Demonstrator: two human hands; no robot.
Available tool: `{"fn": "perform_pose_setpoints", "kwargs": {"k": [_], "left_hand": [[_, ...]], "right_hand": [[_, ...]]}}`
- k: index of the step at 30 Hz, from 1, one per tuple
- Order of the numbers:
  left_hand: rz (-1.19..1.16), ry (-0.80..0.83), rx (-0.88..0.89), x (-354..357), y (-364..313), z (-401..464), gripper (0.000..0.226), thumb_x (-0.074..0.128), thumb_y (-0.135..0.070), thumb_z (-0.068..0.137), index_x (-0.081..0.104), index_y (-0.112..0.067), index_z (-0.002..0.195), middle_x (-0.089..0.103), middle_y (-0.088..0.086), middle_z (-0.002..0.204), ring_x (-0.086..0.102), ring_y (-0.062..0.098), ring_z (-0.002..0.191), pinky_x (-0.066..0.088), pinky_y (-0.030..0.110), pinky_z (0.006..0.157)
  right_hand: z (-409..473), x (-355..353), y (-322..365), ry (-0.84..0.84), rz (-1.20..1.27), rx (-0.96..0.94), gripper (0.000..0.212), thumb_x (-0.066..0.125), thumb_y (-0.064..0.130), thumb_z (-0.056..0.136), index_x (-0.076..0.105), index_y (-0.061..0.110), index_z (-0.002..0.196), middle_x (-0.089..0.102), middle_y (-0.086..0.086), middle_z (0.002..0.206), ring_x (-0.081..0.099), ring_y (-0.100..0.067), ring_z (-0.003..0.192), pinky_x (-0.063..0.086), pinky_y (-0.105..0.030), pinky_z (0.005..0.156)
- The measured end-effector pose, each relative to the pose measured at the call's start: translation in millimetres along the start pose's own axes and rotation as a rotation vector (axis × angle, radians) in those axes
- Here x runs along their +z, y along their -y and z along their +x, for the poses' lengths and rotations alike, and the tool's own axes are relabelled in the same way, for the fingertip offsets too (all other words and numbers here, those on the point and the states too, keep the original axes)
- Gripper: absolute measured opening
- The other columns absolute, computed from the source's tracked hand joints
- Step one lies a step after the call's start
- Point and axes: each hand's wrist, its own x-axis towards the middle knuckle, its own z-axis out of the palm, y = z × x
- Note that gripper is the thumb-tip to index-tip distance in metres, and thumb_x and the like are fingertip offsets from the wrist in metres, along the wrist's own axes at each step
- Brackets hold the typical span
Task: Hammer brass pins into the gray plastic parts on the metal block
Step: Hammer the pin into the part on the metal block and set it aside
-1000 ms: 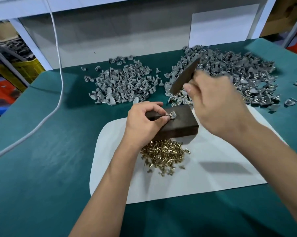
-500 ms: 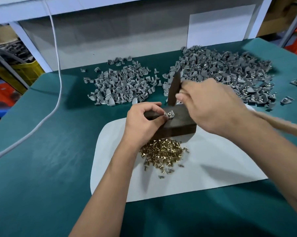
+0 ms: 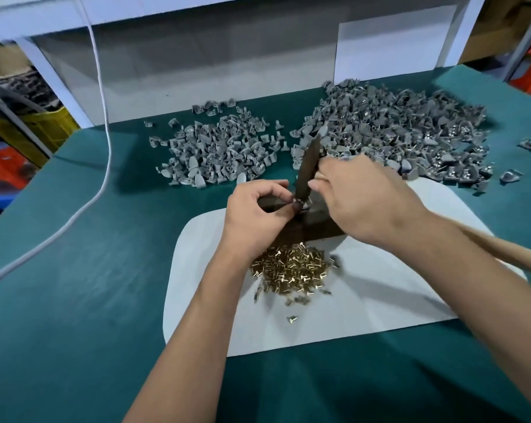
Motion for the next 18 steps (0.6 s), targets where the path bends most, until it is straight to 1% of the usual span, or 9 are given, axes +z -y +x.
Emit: {"fn": "perform_pose_setpoints", "kwargs": {"k": [2, 4, 5, 6, 8, 10, 12, 15, 18], "left_hand": [[0.006, -0.001, 0.012, -0.6, -0.7, -0.6, 0.014, 0.084, -0.003, 0.079, 0.076, -0.014, 0.078, 0.074, 0.005, 0.113, 0.072, 0.014, 0.104, 0.055, 0.042, 0.099], [0.041, 0.0, 0.026, -0.8, -0.1, 0.3, 0.011, 0.085, -0.006, 0.079, 0.078, -0.014, 0.078, 0.074, 0.004, 0.113, 0.069, 0.014, 0.11, 0.053, 0.042, 0.101], [0.052, -0.006, 0.023, -0.8, 0.5, 0.4, 0.01, 0.085, -0.008, 0.079, 0.078, -0.016, 0.078, 0.074, 0.002, 0.113, 0.067, 0.012, 0.113, 0.051, 0.042, 0.103], [0.048, -0.013, 0.013, -0.7, 1.0, 0.5, 0.01, 0.085, -0.01, 0.08, 0.079, -0.017, 0.077, 0.074, -0.001, 0.114, 0.066, 0.011, 0.114, 0.05, 0.041, 0.105], [0.0, -0.016, -0.021, -0.4, 1.3, 0.4, 0.008, 0.083, -0.011, 0.082, 0.079, -0.016, 0.078, 0.074, -0.004, 0.116, 0.066, 0.008, 0.113, 0.048, 0.04, 0.107], [-0.061, -0.002, -0.069, 0.0, 1.0, -0.2, 0.009, 0.08, -0.01, 0.085, 0.079, -0.015, 0.078, 0.074, -0.004, 0.119, 0.067, 0.006, 0.11, 0.049, 0.037, 0.107], [-0.088, 0.002, -0.1, 0.2, 1.5, 0.1, 0.011, 0.078, -0.009, 0.087, 0.079, -0.015, 0.078, 0.073, -0.005, 0.12, 0.068, 0.001, 0.107, 0.049, 0.028, 0.102], [-0.09, -0.004, -0.125, 0.7, 2.7, 1.6, 0.011, 0.078, -0.01, 0.087, 0.079, -0.015, 0.078, 0.073, -0.011, 0.12, 0.065, -0.01, 0.1, 0.044, 0.005, 0.084], [-0.101, -0.014, -0.118, 1.1, 5.1, 3.0, 0.011, 0.078, -0.009, 0.086, 0.079, -0.015, 0.077, 0.073, -0.013, 0.118, 0.065, -0.013, 0.098, 0.041, -0.002, 0.077]], "right_hand": [[4.4, -3.7, -4.7, 0.023, 0.014, -0.003, 0.02, 0.042, 0.042, 0.106, 0.046, 0.028, 0.091, 0.062, -0.004, 0.088, 0.057, -0.033, 0.081, 0.039, -0.037, 0.066], [4.7, -5.7, -14.3, 0.009, 0.053, -0.023, 0.023, 0.046, 0.043, 0.104, 0.049, 0.029, 0.086, 0.062, 0.001, 0.085, 0.061, -0.031, 0.086, 0.041, -0.037, 0.066], [4.0, -6.5, -20.5, -0.01, 0.096, -0.024, 0.022, 0.049, 0.043, 0.103, 0.055, 0.028, 0.087, 0.064, 0.003, 0.085, 0.062, -0.029, 0.085, 0.043, -0.036, 0.067], [3.5, -7.2, -27.9, -0.039, 0.154, -0.017, 0.02, 0.052, 0.043, 0.102, 0.062, 0.028, 0.094, 0.066, 0.006, 0.086, 0.063, -0.025, 0.084, 0.047, -0.036, 0.07], [3.5, -9.6, -45.1, -0.078, 0.238, 0.026, 0.017, 0.059, 0.042, 0.1, 0.068, 0.03, 0.108, 0.067, 0.014, 0.086, 0.063, -0.015, 0.08, 0.05, -0.035, 0.073], [4.2, -12.2, -63.8, -0.068, 0.243, 0.083, 0.013, 0.066, 0.04, 0.095, 0.069, 0.031, 0.104, 0.067, 0.018, 0.083, 0.064, -0.014, 0.079, 0.053, -0.036, 0.075], [3.1, -11.7, -75.4, -0.002, 0.155, 0.144, 0.012, 0.073, 0.038, 0.09, 0.068, 0.028, 0.09, 0.068, 0.011, 0.08, 0.064, -0.021, 0.079, 0.055, -0.038, 0.074], [-3.7, -1.9, -79.5, 0.095, 0.041, 0.215, 0.018, 0.077, 0.029, 0.085, 0.064, 0.031, 0.072, 0.068, 0.007, 0.079, 0.064, -0.022, 0.078, 0.056, -0.038, 0.073], [-6.4, 1.8, -77.1, 0.157, 0.023, 0.208, 0.016, 0.081, 0.03, 0.078, 0.068, 0.03, 0.07, 0.071, 0.007, 0.077, 0.066, -0.022, 0.079, 0.057, -0.039, 0.076]]}}
